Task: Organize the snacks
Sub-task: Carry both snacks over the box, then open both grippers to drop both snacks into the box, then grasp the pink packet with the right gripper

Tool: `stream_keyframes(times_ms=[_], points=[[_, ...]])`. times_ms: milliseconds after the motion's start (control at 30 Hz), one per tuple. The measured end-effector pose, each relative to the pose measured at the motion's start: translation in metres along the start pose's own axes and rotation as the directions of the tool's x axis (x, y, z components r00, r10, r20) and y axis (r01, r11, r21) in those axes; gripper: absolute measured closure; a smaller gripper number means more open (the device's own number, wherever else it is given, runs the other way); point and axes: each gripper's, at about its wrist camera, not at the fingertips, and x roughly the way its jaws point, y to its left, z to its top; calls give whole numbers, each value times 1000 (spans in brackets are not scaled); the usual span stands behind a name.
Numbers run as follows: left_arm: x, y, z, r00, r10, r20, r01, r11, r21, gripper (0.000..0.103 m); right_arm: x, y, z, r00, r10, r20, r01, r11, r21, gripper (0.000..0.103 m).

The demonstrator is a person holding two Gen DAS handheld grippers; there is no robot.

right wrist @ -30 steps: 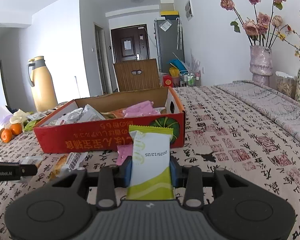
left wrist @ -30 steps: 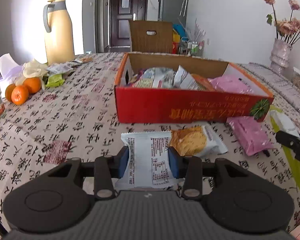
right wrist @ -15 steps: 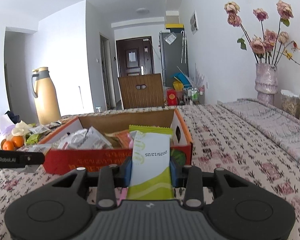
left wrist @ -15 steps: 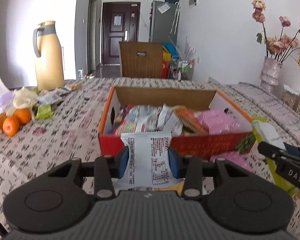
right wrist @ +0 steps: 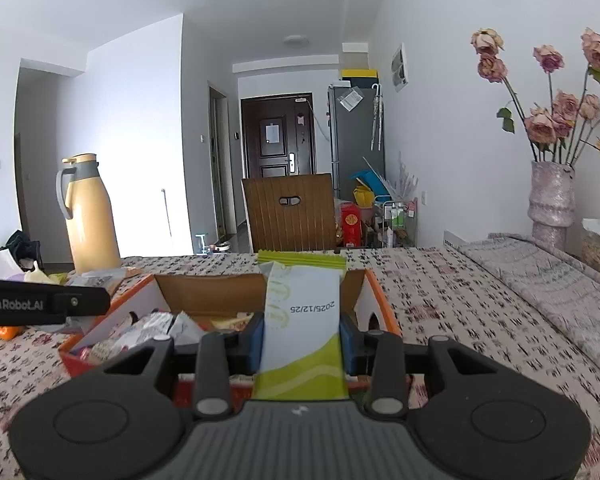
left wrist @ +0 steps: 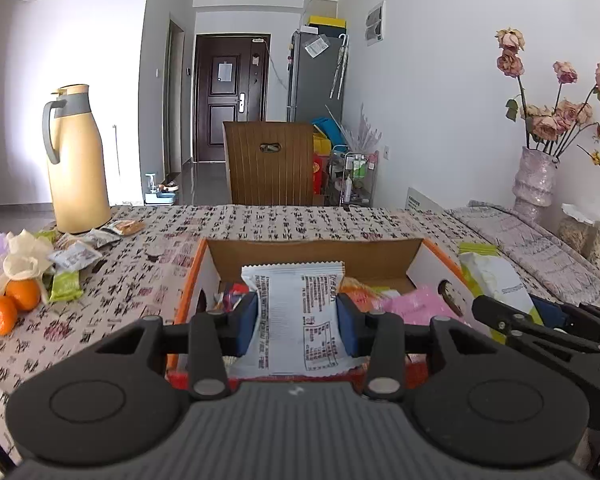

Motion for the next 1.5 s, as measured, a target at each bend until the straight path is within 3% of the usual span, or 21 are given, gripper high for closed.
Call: stream_keyframes(times_ms=[267,433,533,600,667,700,833,1233,1500], points=[[47,2,23,999,27,-28,-27,1000,-14,61,56,1,15,998,9,-57,-9,1000,2,67],[72,6,21,996,43,-72,-44,999,-19,60,89,0,14,991,-8,-135,7,1000,-6,65],[78,11,16,995,48,-90,-51,998,-34,46,99,-2,10,985,-9,-172,9,1000,-1,62],[78,14,14,995,58,-85,-62,997,-46,21,99,-2,8,984,-16,-176,15,1000,-3,39],[76,17,14,995,72,-73,-76,996,-54,4,96,-1,8,986,-27,-166,26,1000,-10,16],[74,18,14,995,77,-62,-81,995,-59,0,94,-1,8,986,-34,-161,32,999,-12,10],[68,22,14,995,75,-58,-79,994,-72,0,87,-4,8,985,-32,-170,33,999,2,0],[31,28,-4,997,50,-57,-56,994,-96,0,41,-12,-7,984,-25,-179,24,1000,-9,0],[16,31,-36,991,17,-133,-29,995,-94,0,25,-6,-44,960,-7,-280,-3,999,-33,0]])
